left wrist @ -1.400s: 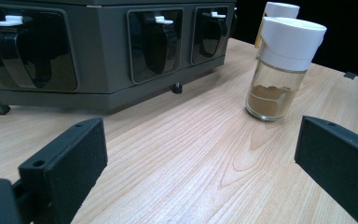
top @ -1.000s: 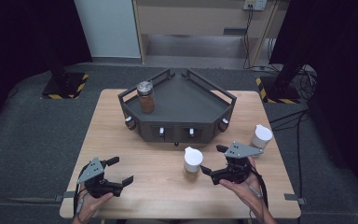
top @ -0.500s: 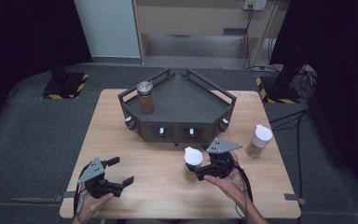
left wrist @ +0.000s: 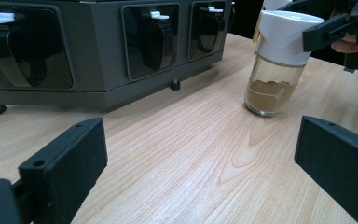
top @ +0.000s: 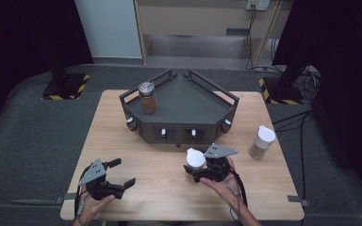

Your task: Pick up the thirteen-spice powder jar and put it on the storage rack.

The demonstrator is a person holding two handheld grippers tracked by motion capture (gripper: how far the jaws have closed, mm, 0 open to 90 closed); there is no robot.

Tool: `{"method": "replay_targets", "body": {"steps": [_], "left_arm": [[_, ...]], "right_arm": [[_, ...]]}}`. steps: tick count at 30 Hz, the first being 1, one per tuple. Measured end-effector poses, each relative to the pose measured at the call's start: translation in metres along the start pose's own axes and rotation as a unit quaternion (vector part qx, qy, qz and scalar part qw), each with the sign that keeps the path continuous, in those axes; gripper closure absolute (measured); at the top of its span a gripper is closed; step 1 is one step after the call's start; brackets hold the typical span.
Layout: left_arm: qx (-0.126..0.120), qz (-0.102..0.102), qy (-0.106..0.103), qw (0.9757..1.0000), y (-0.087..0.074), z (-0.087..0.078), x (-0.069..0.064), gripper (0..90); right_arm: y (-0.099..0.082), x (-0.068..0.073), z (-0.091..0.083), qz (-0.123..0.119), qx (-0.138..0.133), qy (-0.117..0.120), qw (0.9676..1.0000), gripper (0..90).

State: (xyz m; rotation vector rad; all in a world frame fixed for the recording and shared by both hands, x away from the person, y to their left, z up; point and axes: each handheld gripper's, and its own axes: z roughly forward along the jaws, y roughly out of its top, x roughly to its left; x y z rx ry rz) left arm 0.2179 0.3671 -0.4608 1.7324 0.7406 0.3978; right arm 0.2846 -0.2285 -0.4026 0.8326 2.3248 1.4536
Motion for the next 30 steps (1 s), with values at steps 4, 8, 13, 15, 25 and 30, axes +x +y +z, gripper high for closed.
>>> {"method": "replay_targets", "body": {"steps": [4, 8, 13, 15, 25, 30], "left_arm": [[0.0, 0.0, 0.0, 1.0, 0.0, 0.0, 0.0, 1.3], [0.001, 0.001, 0.0, 1.0, 0.0, 0.0, 0.0, 1.4], [0.001, 0.001, 0.0, 1.0, 0.0, 0.0, 0.0, 1.4], [0.002, 0.002, -0.001, 1.0, 0.001, 0.0, 0.0, 1.4], [0.003, 0.002, -0.001, 1.0, 0.001, 0.001, -0.001, 1.4], [0.003, 0.002, -0.002, 1.0, 0.001, 0.001, 0.0, 1.4]], "right_arm": [[-0.008, 0.002, 0.002, 0.002, -0.009, -0.005, 0.9999, 25.9], [-0.011, 0.008, 0.003, -0.008, -0.015, -0.018, 0.9997, 30.2], [-0.01, 0.009, 0.002, -0.009, -0.013, -0.021, 0.9997, 30.5], [-0.009, 0.008, 0.002, -0.007, -0.013, -0.02, 0.9997, 30.6], [0.007, 0.008, -0.004, -0.015, -0.017, -0.019, 0.9996, 30.7], [0.019, 0.006, -0.006, -0.015, -0.012, -0.014, 0.9997, 30.7]]}}
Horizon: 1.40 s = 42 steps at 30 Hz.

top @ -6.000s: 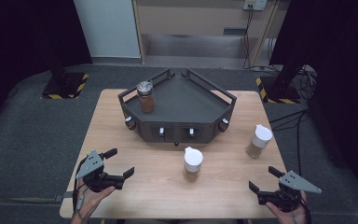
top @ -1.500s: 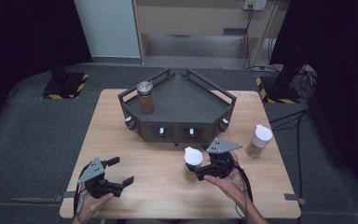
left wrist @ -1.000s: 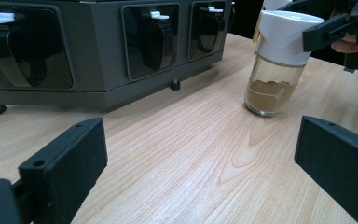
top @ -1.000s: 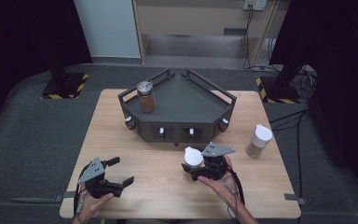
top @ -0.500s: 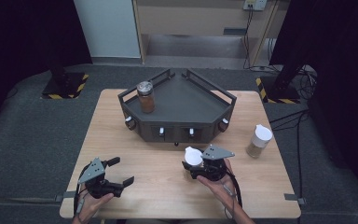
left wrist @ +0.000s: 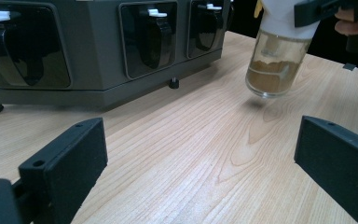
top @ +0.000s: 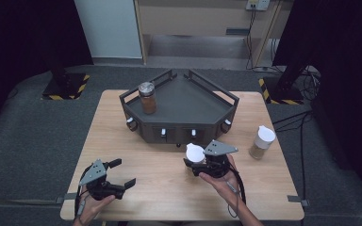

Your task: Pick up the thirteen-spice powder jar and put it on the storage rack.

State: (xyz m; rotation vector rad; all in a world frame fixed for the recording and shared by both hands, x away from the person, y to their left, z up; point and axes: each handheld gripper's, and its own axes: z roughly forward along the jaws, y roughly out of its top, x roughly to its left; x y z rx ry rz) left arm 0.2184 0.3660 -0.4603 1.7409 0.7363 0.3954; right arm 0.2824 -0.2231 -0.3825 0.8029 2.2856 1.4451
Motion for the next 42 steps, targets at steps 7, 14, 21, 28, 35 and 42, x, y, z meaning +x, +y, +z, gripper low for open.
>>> {"method": "replay_targets", "body": {"steps": [7, 14, 21, 28, 35, 42], "left_arm": [[0.001, 0.0, -0.001, 1.0, 0.0, 0.0, 0.0, 1.4], [0.001, 0.0, -0.001, 1.0, 0.0, 0.0, 0.0, 1.4], [0.002, 0.0, -0.002, 1.0, 0.0, 0.001, 0.001, 1.4], [0.002, 0.0, -0.003, 1.0, 0.0, 0.001, 0.001, 1.4], [0.003, 0.0, -0.003, 1.0, 0.0, 0.001, 0.001, 1.5], [0.003, 0.0, -0.003, 1.0, 0.0, 0.001, 0.001, 1.5]], "right_arm": [[0.017, -0.001, -0.003, -0.003, 0.002, 0.007, 1.0, 30.8], [0.039, -0.002, -0.006, -0.007, 0.003, 0.008, 0.9999, 30.8], [0.066, -0.007, -0.007, -0.011, 0.007, 0.012, 0.9998, 30.8], [0.096, -0.011, -0.01, -0.018, 0.006, 0.009, 0.9998, 30.8], [0.125, -0.019, -0.01, -0.013, 0.002, 0.0, 0.9999, 30.8], [0.15, -0.026, -0.005, -0.012, -0.002, -0.021, 0.9997, 30.9]]}}
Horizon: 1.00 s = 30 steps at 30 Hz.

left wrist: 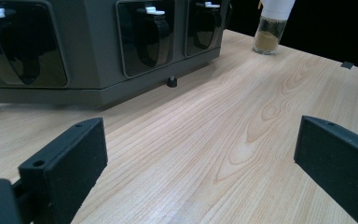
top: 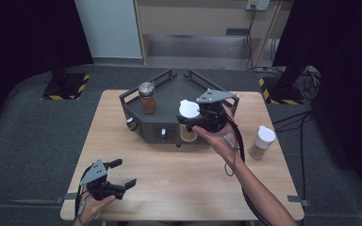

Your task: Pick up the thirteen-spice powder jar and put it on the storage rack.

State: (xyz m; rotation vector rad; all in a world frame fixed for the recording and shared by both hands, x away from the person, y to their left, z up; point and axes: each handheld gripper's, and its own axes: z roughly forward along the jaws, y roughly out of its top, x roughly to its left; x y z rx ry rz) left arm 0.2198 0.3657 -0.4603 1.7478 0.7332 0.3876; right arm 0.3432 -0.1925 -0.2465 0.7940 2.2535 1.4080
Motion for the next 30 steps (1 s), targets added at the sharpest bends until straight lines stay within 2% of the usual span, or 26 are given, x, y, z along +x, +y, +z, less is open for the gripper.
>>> {"method": "replay_targets", "body": {"steps": [6, 13, 24, 30], "left_arm": [[0.002, 0.001, -0.001, 1.0, 0.0, 0.0, 0.0, 1.5], [0.003, 0.003, 0.0, 1.0, 0.001, 0.0, -0.001, 1.5], [0.008, 0.006, 0.0, 1.0, 0.002, 0.002, -0.001, 1.5], [0.009, 0.008, 0.0, 0.9999, 0.002, 0.002, -0.002, 1.5]], "right_arm": [[0.017, -0.005, 0.01, 0.005, -0.001, -0.015, 0.9999, 30.9], [0.033, -0.015, 0.031, 0.016, 0.008, -0.03, 0.9994, 30.9], [0.048, -0.026, 0.063, 0.02, 0.014, -0.056, 0.9981, 30.9], [0.047, -0.031, 0.078, 0.031, 0.01, -0.065, 0.9973, 30.9]]}}
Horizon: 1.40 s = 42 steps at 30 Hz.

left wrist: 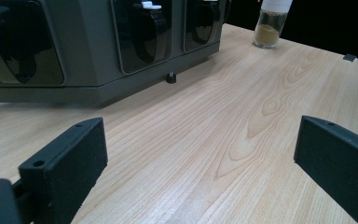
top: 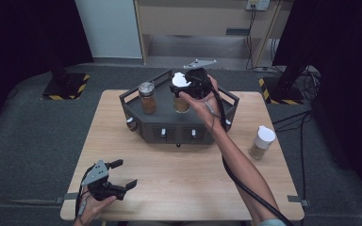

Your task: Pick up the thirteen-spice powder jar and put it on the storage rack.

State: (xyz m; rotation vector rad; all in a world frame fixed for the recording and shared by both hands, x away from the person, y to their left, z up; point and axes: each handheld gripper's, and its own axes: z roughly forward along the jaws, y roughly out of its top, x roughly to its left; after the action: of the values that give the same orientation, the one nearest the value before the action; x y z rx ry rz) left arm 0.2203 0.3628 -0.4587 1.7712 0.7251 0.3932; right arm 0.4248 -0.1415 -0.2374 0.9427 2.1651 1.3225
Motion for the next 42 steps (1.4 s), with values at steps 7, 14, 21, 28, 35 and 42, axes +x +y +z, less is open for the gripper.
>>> {"method": "replay_targets", "body": {"steps": [7, 14, 21, 28, 35, 42], "left_arm": [[-0.002, -0.002, -0.001, 1.0, 0.0, 0.0, 0.0, 1.5], [-0.001, -0.002, -0.002, 1.0, 0.0, 0.0, 0.001, 1.5], [-0.001, -0.002, -0.001, 1.0, 0.0, 0.0, 0.0, 1.5], [-0.001, -0.001, -0.002, 1.0, 0.0, 0.0, 0.001, 1.5], [0.0, -0.001, -0.003, 1.0, 0.0, 0.0, 0.001, 1.5], [0.001, 0.001, -0.003, 1.0, 0.0, 0.0, 0.0, 1.5]], "right_arm": [[-0.001, -0.003, 0.017, 0.017, 0.002, -0.011, 0.9998, 30.9], [-0.003, -0.001, 0.031, 0.018, 0.008, -0.023, 0.9995, 30.9], [-0.006, 0.001, 0.043, 0.024, 0.015, -0.025, 0.9993, 30.9], [-0.01, 0.001, 0.051, 0.031, 0.018, -0.028, 0.9989, 30.9], [-0.013, 0.0, 0.053, 0.038, 0.016, -0.031, 0.9987, 30.8], [-0.014, 0.003, 0.054, 0.036, 0.014, -0.034, 0.9987, 30.6]]}}
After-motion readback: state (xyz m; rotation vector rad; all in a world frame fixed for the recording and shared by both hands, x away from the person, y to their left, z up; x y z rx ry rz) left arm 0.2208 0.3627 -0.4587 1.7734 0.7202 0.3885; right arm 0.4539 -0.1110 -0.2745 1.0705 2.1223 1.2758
